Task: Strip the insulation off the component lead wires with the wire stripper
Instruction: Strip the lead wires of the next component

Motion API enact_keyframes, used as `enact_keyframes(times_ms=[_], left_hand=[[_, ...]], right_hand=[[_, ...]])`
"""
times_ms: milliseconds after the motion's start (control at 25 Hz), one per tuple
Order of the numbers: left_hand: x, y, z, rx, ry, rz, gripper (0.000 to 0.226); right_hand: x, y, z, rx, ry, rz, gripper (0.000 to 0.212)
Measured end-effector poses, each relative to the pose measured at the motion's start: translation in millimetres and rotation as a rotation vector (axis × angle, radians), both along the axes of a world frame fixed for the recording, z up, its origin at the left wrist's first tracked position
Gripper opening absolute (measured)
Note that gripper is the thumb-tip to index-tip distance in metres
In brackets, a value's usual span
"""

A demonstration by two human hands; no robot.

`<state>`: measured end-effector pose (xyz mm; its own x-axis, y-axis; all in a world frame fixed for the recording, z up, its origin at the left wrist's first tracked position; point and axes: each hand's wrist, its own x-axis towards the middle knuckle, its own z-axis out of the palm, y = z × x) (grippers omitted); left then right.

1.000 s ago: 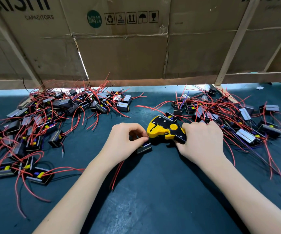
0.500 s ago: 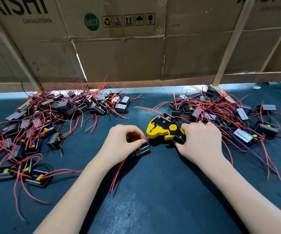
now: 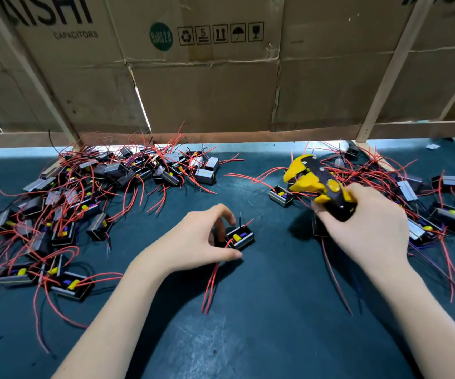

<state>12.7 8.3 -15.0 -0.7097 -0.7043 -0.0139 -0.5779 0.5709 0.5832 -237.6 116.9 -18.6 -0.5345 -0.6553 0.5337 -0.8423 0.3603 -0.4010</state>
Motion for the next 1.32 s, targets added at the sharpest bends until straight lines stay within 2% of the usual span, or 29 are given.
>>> enact_keyframes(times_ms=[80,160,200,240,280,360,400,480,560,640,720,760,880,960,1040,1120,1160,1200,1240,1320], left_hand=[[-16,11,-3,0.019,0.137,0.032,0.048],[-33,27,-6,0.369,0.381,-0.032,0.065],[-39,34,-7,0.556,0.466,-0.106,0.071],[-42,37,-7,0.662,0.519,-0.164,0.073],[-42,36,-6,0.666,0.542,-0.181,0.073],[-32,23,1,0.502,0.59,-0.088,0.063],[-24,14,6,0.376,0.612,0.014,0.054],[0,-6,14,0.092,0.601,0.28,0.033],[30,-25,16,-0.227,0.41,0.566,0.017],[59,-38,15,-0.418,0.046,0.783,0.019],[76,-43,14,-0.369,-0.3,0.942,0.035],[80,-43,13,-0.308,-0.404,0.979,0.04],[83,-44,8,-0.2,-0.464,0.98,0.033],[84,-46,7,-0.172,-0.368,0.96,0.024],[84,-45,10,-0.164,-0.207,0.919,0.012],[79,-45,16,-0.11,0.049,0.812,0.008],[73,-43,19,-0.039,0.222,0.72,0.008],[64,-39,23,0.049,0.403,0.608,0.009],[52,-33,25,0.132,0.566,0.491,0.011],[26,-21,21,0.23,0.73,0.314,0.013]], right_hand=[[-3,1,3,-0.122,-0.182,0.055,0.04],[-5,3,8,-0.23,-0.382,0.182,0.042],[-2,5,12,-0.265,-0.54,0.303,0.046],[1,8,16,-0.287,-0.728,0.475,0.049],[4,10,18,-0.284,-0.911,0.684,0.049],[15,13,20,-0.179,-1.2,1.037,0.046],[22,14,20,-0.085,-1.266,1.125,0.045],[36,14,18,0.117,-1.245,1.136,0.048],[46,14,14,0.261,-1.093,1.033,0.053],[47,10,14,0.249,-0.968,0.883,0.058],[39,6,17,0.151,-0.944,0.739,0.052],[32,3,18,0.101,-0.969,0.669,0.047],[9,-3,15,-0.026,-0.984,0.515,0.043],[-1,-7,8,-0.095,-0.838,0.426,0.04],[-3,-6,4,-0.116,-0.552,0.311,0.029],[-1,-2,2,-0.12,-0.331,0.275,0.023],[0,-2,1,-0.123,-0.33,0.324,0.024],[4,0,1,-0.135,-0.424,0.424,0.026],[11,1,3,-0.161,-0.611,0.572,0.028],[25,2,7,-0.183,-0.994,0.827,0.032]])
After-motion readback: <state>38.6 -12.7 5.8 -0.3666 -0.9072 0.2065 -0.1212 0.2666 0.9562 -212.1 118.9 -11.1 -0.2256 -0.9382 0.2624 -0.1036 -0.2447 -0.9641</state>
